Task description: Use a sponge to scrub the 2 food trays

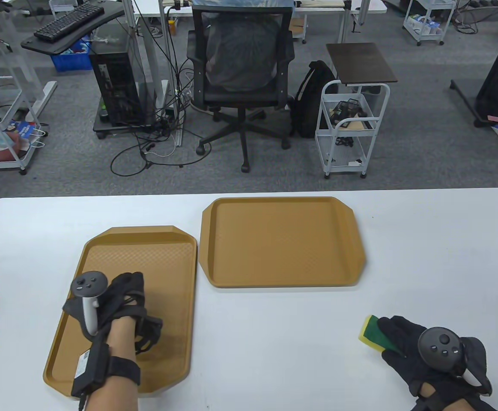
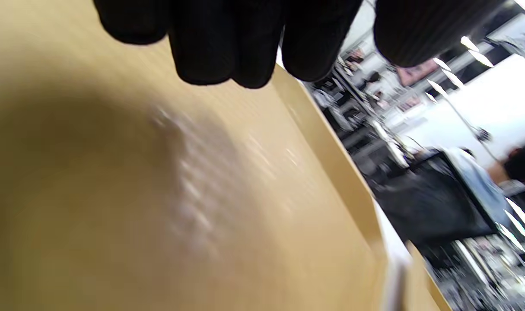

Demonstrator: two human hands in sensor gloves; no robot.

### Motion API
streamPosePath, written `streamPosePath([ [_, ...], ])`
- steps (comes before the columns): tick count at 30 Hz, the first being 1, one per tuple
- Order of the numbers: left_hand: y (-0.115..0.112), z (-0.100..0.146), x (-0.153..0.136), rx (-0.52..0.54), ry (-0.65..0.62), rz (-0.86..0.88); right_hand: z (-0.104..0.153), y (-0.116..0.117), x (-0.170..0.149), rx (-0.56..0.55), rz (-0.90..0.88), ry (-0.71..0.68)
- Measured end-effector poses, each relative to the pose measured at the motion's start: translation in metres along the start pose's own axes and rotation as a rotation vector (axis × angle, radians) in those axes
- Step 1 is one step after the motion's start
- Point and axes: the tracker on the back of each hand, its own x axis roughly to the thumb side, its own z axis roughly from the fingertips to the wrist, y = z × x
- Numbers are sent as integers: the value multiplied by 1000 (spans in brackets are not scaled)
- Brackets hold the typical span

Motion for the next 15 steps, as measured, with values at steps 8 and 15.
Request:
streamPosePath([
  [8,46,-34,-37,209,110,-255,0,3,3,-1,44,15],
  [15,55,-44,-34,351,220,-454,1,1,4,0,59,31],
])
